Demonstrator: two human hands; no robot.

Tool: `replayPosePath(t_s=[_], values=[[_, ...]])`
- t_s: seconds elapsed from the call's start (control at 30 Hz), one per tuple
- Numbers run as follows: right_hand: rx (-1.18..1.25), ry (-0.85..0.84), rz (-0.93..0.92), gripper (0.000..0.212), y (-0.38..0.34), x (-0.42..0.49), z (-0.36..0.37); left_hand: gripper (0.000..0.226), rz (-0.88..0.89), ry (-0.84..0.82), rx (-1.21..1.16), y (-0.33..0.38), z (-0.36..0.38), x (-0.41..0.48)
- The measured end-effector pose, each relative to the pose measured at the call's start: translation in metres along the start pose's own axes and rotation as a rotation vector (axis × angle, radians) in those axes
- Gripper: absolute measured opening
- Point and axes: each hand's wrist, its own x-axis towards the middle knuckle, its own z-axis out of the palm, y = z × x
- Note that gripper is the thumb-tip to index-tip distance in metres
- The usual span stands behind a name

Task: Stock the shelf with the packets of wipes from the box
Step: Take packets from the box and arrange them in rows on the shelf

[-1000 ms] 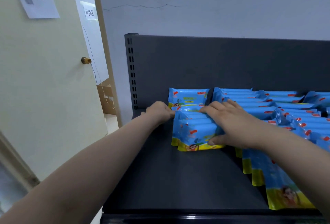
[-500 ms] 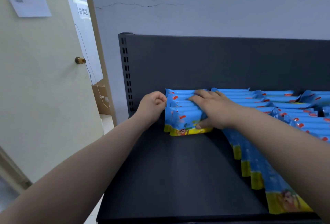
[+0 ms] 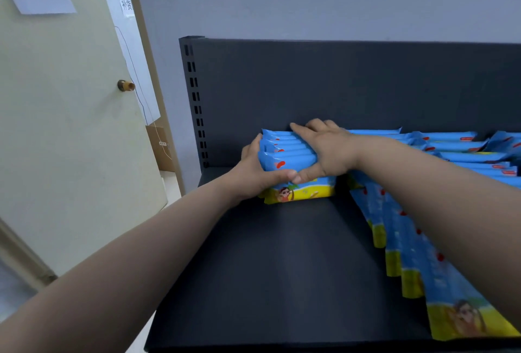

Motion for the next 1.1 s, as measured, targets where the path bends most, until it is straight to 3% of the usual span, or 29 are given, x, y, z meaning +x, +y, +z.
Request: replayPosePath(t_s=[0.07,0.2,0.37,0.5,0.83,1.1], values=[[0.028,-0.022,-0.001,0.126,0.005,-0.002,-0.004,0.107,-0.023,0.014,-0.002,-0.001,-0.001,0.001],[0.009,-0.004,0.077,0.127,0.011,-0.006,-0.005,0.105,-0.042,0.031,-0.073,-0.004,0.004,-0.001],[0.065,-0.008,-0.021,0.121,0.005,0.001,0.0,0.104,-0.061,0.027,-0.133,-0.002,0.014,-0.003],[-0.027,-0.014,0.007,0.126,0.012,-0.004,-0.005,0.129,-0.128,0.068,-0.058,0.004,0.006,-0.005],[0.122,-0.011,-0.001,0.124,0.002,-0.003,0.0,0.114,-0.128,0.132,-0.003,0.022,0.009,-0.017],[0.291,0.045,-0.031,0.124,-0.002,-0.003,0.006,0.12,-0.107,0.106,-0.172,0.008,0.006,-0.015]])
